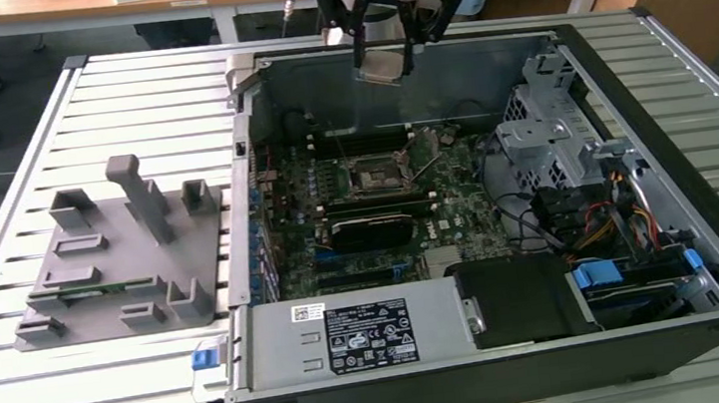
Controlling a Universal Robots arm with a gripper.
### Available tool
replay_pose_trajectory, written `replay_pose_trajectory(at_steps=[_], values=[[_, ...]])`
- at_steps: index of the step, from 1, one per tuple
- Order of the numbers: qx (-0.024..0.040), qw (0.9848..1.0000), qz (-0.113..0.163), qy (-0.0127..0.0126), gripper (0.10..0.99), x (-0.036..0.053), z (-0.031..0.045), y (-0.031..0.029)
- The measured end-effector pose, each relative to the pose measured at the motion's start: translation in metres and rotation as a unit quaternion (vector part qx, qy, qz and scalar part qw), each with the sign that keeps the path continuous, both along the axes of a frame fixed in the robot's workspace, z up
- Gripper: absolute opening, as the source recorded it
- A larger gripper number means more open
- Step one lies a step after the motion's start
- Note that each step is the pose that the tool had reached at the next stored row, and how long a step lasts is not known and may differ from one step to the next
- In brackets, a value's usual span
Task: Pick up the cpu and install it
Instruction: 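Place the cpu into insertion slot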
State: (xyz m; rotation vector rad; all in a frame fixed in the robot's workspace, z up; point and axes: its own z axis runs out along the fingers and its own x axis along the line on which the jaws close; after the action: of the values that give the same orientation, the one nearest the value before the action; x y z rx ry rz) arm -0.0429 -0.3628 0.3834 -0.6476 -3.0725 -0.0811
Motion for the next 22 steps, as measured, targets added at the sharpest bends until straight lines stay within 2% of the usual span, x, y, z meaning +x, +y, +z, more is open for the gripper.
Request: replay_pose_trajectory(at_steps=[11,22], values=[[0.0000,0.9996,-0.028,0.0000,0.533,0.0000,-0.0002,0.0000],[0.0000,0.9985,-0.055,0.0000,0.533,0.0000,-0.0004,0.0000]])
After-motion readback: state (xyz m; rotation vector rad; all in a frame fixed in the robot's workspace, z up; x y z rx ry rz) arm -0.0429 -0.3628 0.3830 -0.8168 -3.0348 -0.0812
